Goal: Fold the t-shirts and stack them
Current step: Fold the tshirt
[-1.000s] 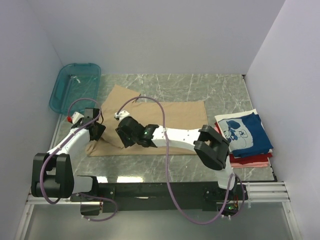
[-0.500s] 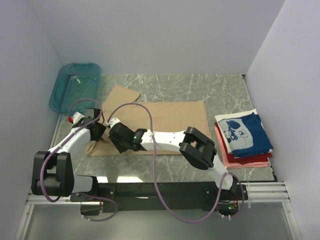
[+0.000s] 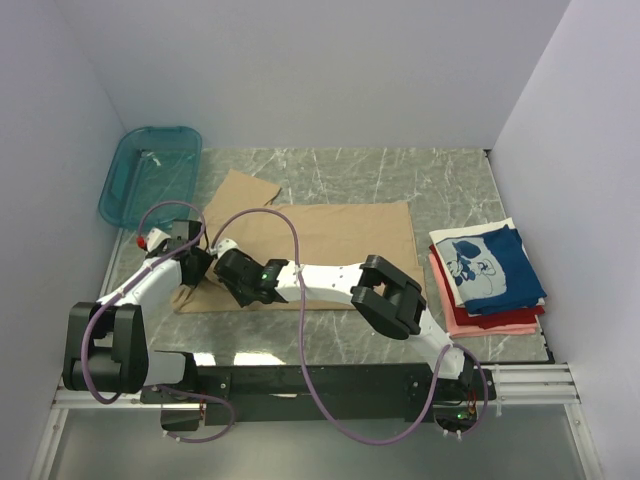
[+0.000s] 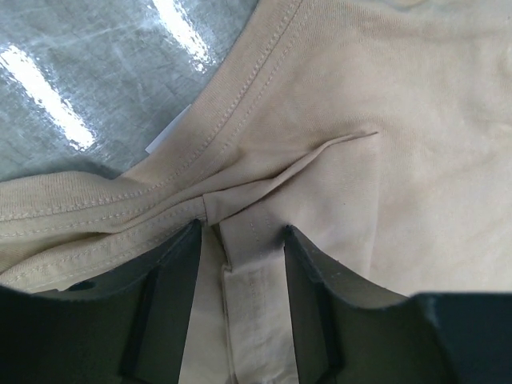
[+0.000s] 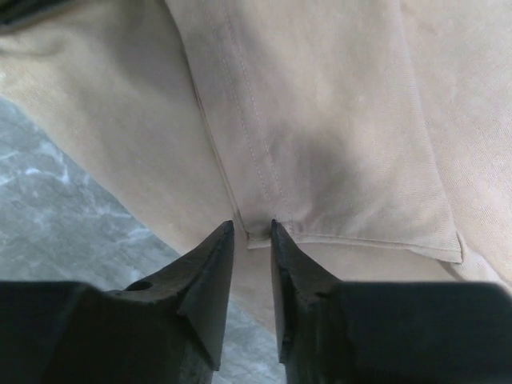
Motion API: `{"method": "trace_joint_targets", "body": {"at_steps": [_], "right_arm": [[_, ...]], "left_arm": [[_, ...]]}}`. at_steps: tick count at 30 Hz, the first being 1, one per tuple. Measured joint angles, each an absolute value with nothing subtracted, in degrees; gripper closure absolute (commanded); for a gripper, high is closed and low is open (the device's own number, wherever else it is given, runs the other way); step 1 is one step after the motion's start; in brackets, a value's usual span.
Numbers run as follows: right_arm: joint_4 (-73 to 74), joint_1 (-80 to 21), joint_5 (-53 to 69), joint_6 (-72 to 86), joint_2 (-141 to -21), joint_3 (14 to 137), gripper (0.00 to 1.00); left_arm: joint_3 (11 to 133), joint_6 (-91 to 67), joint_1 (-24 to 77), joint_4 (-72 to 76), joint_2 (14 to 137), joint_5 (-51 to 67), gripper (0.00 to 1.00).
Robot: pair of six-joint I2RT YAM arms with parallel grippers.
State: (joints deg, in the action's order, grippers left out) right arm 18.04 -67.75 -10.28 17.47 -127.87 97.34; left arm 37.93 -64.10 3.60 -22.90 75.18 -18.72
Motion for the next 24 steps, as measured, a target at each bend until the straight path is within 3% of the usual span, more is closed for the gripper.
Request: {"method": "trace_joint_targets", "body": {"at_steps": [7,15,20,23,24], "right_arm": [[18.31,-67.72,-10.55,18.48,-127.87,97.51,0.89],[18.37,-67.24,-10.46,19.27,-127.87,97.51,0.97],[18.39,-66.28,-10.48,19.86,-127.55,97.43,0.96],[18.39,-65.98,-10.5,19.86,-127.2,97.43,0.84],[18.37,-65.89,-10.5,19.77,-127.07,97.38,0.77]], "left_arm": [[37.67,-63.66,3.68,-21.63,75.18,-17.78,0.62],[37.89,-62.74,3.73,-20.91,75.29,-17.21,0.82],[39.18,-62.26,3.84,-20.64,75.92,-16.73,0.93],[39.83,-62.15,3.9,-20.49,76.03,-16.51,0.97],[40.12,-62.13,3.95,-20.51,76.03,-16.43,0.98]]}}
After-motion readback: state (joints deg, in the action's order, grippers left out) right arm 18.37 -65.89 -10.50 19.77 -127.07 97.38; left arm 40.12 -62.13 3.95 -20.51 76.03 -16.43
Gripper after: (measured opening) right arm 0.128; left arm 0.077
